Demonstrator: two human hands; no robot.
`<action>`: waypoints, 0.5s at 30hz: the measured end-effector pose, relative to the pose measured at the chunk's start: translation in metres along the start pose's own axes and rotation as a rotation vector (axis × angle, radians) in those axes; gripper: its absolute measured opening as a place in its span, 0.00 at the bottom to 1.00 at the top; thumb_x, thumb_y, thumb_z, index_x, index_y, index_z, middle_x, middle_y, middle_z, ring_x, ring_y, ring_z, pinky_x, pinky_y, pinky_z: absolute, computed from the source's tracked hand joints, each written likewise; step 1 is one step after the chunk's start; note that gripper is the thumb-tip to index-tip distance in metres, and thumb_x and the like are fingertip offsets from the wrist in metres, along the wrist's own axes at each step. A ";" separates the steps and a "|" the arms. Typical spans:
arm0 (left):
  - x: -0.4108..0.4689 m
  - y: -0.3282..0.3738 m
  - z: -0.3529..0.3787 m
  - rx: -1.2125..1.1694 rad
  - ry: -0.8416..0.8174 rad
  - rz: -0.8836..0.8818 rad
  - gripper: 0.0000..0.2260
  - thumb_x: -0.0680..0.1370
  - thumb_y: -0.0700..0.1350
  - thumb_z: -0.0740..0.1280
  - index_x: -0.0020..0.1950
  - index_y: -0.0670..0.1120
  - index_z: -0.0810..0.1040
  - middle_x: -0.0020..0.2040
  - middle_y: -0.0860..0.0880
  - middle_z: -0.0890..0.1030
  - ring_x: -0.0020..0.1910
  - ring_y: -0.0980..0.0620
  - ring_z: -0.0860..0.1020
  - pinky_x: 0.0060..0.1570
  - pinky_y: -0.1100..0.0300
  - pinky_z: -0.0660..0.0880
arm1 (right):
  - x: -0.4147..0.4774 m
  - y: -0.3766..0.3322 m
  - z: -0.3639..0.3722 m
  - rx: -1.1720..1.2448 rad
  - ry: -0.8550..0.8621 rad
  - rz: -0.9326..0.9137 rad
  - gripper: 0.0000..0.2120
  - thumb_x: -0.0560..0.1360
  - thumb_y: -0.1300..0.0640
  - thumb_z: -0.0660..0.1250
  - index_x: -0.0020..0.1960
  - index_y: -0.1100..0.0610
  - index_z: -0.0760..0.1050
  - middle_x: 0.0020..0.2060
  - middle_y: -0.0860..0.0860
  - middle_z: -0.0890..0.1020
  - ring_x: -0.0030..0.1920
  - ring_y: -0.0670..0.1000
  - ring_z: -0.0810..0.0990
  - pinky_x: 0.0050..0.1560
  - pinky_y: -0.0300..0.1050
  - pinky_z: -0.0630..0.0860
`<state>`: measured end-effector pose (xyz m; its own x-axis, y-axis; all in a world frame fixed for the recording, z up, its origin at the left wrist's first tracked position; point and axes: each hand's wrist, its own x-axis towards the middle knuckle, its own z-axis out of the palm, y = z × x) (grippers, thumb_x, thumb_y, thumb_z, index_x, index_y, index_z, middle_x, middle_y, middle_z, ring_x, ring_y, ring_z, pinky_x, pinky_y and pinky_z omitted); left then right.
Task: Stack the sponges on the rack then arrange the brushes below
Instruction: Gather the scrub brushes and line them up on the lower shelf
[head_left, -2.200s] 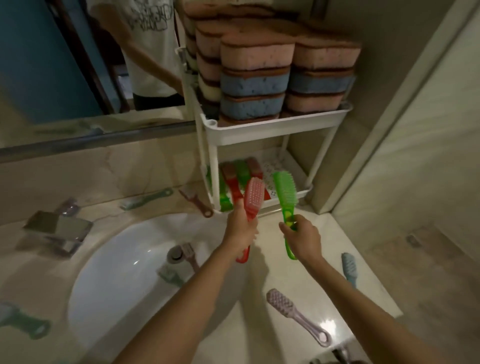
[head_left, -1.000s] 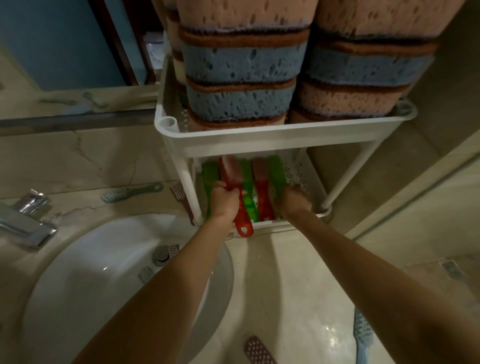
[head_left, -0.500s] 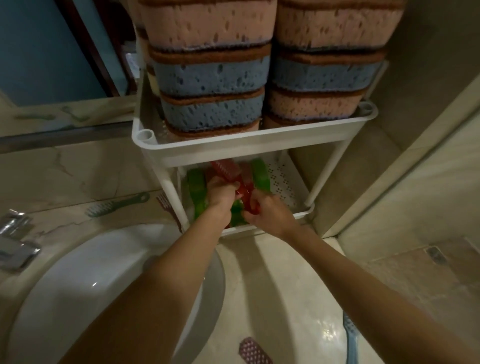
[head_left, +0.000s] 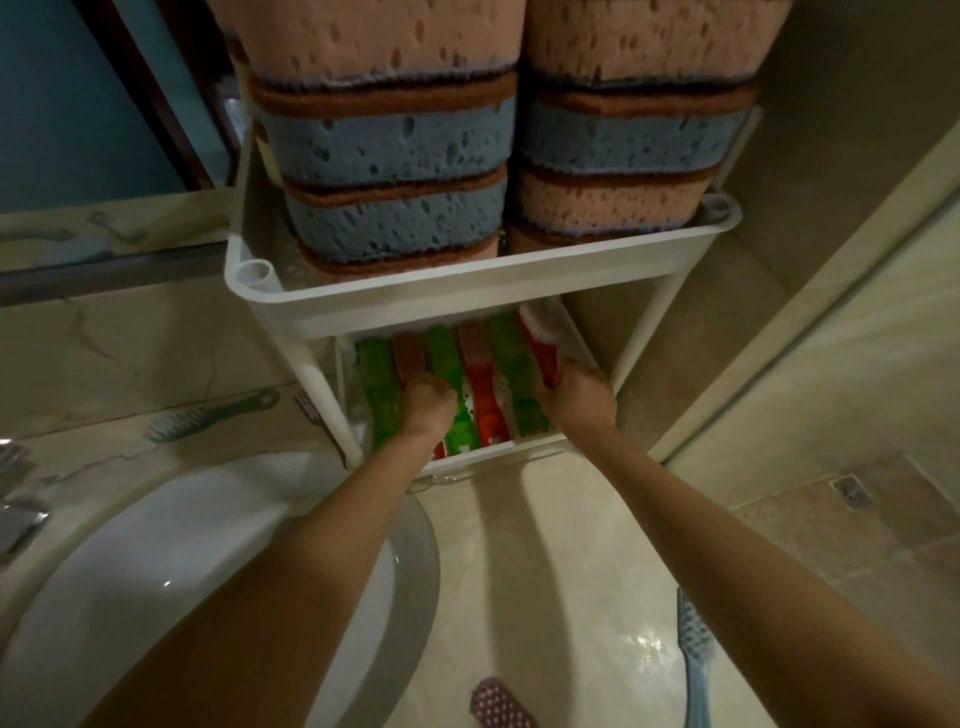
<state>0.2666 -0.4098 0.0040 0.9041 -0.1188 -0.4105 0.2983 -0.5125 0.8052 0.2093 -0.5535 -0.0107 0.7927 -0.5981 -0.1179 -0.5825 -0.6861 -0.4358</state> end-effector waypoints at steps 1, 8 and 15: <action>0.000 -0.003 -0.001 0.032 -0.007 0.015 0.08 0.79 0.36 0.57 0.42 0.43 0.73 0.44 0.41 0.73 0.37 0.49 0.73 0.44 0.57 0.70 | 0.002 0.000 0.003 -0.023 0.007 0.011 0.18 0.78 0.47 0.60 0.56 0.62 0.74 0.50 0.59 0.81 0.51 0.59 0.80 0.45 0.47 0.75; 0.003 -0.009 -0.002 0.060 -0.125 -0.009 0.05 0.79 0.38 0.58 0.46 0.44 0.72 0.43 0.45 0.74 0.46 0.49 0.73 0.57 0.48 0.75 | 0.009 -0.003 0.002 -0.236 -0.082 -0.024 0.16 0.80 0.54 0.57 0.64 0.61 0.69 0.58 0.59 0.77 0.59 0.58 0.77 0.54 0.49 0.75; 0.000 -0.011 -0.002 0.039 -0.155 0.004 0.07 0.79 0.35 0.59 0.48 0.40 0.77 0.44 0.45 0.75 0.50 0.48 0.73 0.60 0.49 0.74 | 0.007 -0.005 0.001 -0.332 -0.130 -0.055 0.15 0.80 0.59 0.56 0.66 0.62 0.68 0.64 0.60 0.72 0.64 0.59 0.72 0.61 0.51 0.71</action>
<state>0.2643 -0.4028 -0.0039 0.8462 -0.2489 -0.4712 0.2801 -0.5444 0.7906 0.2183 -0.5539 -0.0097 0.8284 -0.5136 -0.2236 -0.5480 -0.8258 -0.1333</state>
